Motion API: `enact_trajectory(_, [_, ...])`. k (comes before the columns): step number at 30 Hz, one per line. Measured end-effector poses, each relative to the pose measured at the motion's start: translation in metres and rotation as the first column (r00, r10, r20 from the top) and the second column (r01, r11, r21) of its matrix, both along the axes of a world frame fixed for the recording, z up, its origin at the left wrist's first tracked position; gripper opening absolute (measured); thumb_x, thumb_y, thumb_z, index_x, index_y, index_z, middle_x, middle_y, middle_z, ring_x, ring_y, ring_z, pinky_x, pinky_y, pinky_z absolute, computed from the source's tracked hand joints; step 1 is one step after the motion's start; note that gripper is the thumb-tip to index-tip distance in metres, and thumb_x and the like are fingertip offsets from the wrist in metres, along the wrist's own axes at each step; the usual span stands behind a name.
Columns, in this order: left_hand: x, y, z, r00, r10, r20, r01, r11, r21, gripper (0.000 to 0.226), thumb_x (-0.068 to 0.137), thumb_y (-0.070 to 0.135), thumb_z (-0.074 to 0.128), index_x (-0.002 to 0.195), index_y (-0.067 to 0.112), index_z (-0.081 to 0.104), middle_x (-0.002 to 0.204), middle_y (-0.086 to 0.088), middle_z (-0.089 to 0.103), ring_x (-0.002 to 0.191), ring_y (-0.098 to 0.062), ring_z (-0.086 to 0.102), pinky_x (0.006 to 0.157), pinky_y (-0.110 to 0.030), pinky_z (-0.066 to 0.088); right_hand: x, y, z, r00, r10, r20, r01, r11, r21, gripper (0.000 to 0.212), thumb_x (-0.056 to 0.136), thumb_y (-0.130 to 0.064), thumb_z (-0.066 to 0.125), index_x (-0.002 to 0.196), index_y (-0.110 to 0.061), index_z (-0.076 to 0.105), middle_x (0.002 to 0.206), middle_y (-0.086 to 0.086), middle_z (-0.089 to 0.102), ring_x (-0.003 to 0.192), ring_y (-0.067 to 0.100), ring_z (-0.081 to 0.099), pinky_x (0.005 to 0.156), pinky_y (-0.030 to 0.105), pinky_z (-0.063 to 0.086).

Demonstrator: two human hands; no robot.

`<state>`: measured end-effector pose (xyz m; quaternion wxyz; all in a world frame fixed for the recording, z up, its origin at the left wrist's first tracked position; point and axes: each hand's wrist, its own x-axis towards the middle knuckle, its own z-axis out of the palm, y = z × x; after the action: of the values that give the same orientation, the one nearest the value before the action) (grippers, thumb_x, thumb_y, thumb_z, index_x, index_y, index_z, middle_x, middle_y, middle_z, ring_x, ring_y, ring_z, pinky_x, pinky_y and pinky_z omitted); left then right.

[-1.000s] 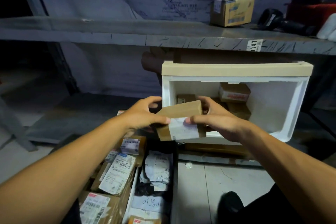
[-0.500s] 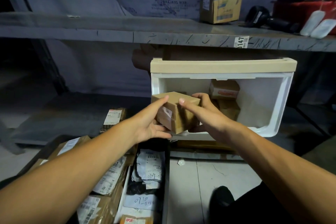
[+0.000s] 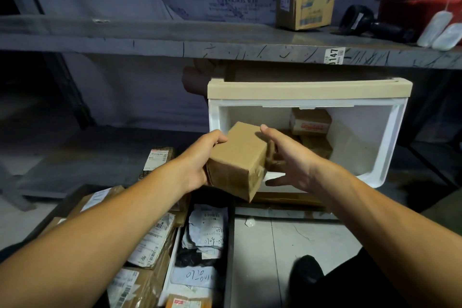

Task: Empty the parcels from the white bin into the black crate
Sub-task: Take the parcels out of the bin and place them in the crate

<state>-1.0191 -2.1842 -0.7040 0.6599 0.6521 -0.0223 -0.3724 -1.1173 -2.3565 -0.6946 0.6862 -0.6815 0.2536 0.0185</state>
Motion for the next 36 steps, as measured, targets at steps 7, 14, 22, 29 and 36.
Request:
enact_trajectory(7, [0.001, -0.002, -0.003, 1.000, -0.008, -0.015, 0.007, 0.999, -0.034, 0.029, 0.092, 0.046, 0.062, 0.105, 0.022, 0.068, 0.096, -0.006, 0.075, 0.094, -0.026, 0.068, 0.088, -0.044, 0.052, -0.004, -0.005, 0.008, 0.991, -0.130, -0.024, 0.132, 0.982, 0.138, 0.026, 0.097, -0.044, 0.058, 0.110, -0.021, 0.054, 0.108, 0.014, 0.056, 0.099, 0.030, 0.059, 0.078, 0.049, 0.058])
enact_trajectory(14, [0.000, -0.001, -0.006, 0.997, -0.059, -0.044, 0.054, 0.994, -0.092, 0.054, 0.086, 0.060, 0.066, 0.125, 0.024, 0.059, 0.127, -0.013, 0.063, 0.112, -0.040, 0.065, 0.080, -0.059, 0.056, -0.003, -0.007, 0.005, 0.967, -0.256, -0.017, 0.253, 0.943, 0.217, 0.030, 0.093, -0.048, 0.063, 0.109, -0.024, 0.055, 0.116, 0.013, 0.055, 0.111, 0.037, 0.058, 0.083, 0.055, 0.060])
enact_trajectory(22, [0.005, 0.002, -0.005, 0.999, 0.036, -0.040, -0.043, 0.984, -0.171, 0.038, 0.089, 0.037, 0.063, 0.123, 0.020, 0.061, 0.125, -0.013, 0.064, 0.112, -0.034, 0.063, 0.085, -0.053, 0.057, -0.006, -0.009, 0.007, 0.999, -0.027, -0.044, 0.033, 0.987, 0.158, 0.041, 0.089, -0.049, 0.066, 0.121, -0.024, 0.061, 0.120, 0.014, 0.061, 0.112, 0.032, 0.060, 0.089, 0.056, 0.054])
enact_trajectory(29, [0.006, 0.004, -0.002, 0.998, 0.036, 0.049, -0.023, 0.968, -0.250, 0.024, 0.091, 0.024, 0.048, 0.111, 0.021, 0.062, 0.108, -0.010, 0.061, 0.102, -0.030, 0.055, 0.088, -0.050, 0.041, -0.004, -0.018, 0.007, 0.990, 0.064, 0.123, -0.073, 0.995, 0.068, 0.041, 0.086, -0.015, 0.074, 0.123, -0.008, 0.060, 0.116, 0.014, 0.067, 0.109, 0.029, 0.065, 0.091, 0.047, 0.056])
enact_trajectory(36, [0.011, 0.004, -0.004, 1.000, -0.015, 0.013, 0.017, 0.975, -0.221, 0.032, 0.091, 0.055, 0.061, 0.103, 0.031, 0.078, 0.114, -0.007, 0.075, 0.107, -0.031, 0.067, 0.101, -0.062, 0.044, -0.006, -0.017, 0.005, 0.957, 0.131, 0.259, -0.098, 0.986, -0.136, 0.083, 0.064, 0.017, 0.079, 0.131, -0.022, 0.047, 0.129, 0.010, 0.055, 0.121, 0.030, 0.056, 0.100, 0.045, 0.055])
